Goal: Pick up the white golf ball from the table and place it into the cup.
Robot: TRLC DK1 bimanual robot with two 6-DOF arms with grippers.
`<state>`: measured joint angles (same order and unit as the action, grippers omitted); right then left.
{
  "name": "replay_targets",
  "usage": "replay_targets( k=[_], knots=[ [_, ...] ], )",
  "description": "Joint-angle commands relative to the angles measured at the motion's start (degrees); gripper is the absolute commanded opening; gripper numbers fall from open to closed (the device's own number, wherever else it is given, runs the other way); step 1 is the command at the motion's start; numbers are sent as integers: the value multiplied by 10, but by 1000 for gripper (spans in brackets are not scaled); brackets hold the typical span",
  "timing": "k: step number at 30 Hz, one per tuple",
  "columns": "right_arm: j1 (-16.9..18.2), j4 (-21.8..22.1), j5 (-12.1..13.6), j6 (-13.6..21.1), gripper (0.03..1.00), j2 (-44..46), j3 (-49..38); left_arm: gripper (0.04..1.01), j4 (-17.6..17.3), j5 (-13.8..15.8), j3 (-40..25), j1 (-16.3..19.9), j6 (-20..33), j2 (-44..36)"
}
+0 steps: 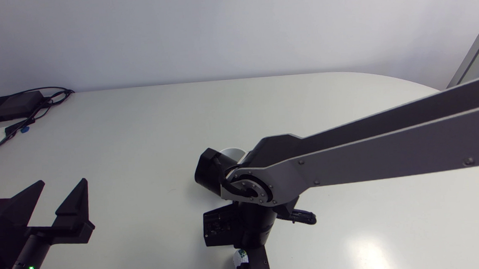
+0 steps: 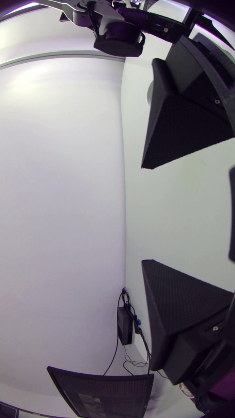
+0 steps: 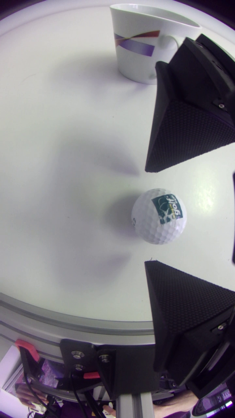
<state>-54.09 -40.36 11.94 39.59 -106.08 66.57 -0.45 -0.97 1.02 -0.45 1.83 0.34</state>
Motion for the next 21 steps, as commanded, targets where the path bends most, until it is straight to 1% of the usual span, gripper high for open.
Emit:
replay_targets(
  k=[1, 2, 5, 12, 16, 18, 21],
  knots=[
    [-8, -3, -2, -12, 890, -18, 7, 993, -4, 4, -8, -3, -7, -9],
    [-8, -4, -2, -12, 889, -18, 7, 993, -4, 4, -8, -3, -8, -9],
    [-11, -2, -2, -12, 833, -18, 6, 993, -4, 4, -8, -3, -8, -9],
    [-11, 4, -6, -14, 787, -18, 4, 993, -4, 4, -8, -3, -7, -9],
    [-11, 4, -8, -14, 785, -18, 2, 993, -4, 4, -8, -3, -7, -9],
    [-10, 5, -10, -13, 715, -18, 1, 993, -3, 4, -8, -4, -7, -9],
    [-9, 7, -10, -13, 643, -18, -4, 993, -3, 4, -8, -4, -8, -9]
  ],
)
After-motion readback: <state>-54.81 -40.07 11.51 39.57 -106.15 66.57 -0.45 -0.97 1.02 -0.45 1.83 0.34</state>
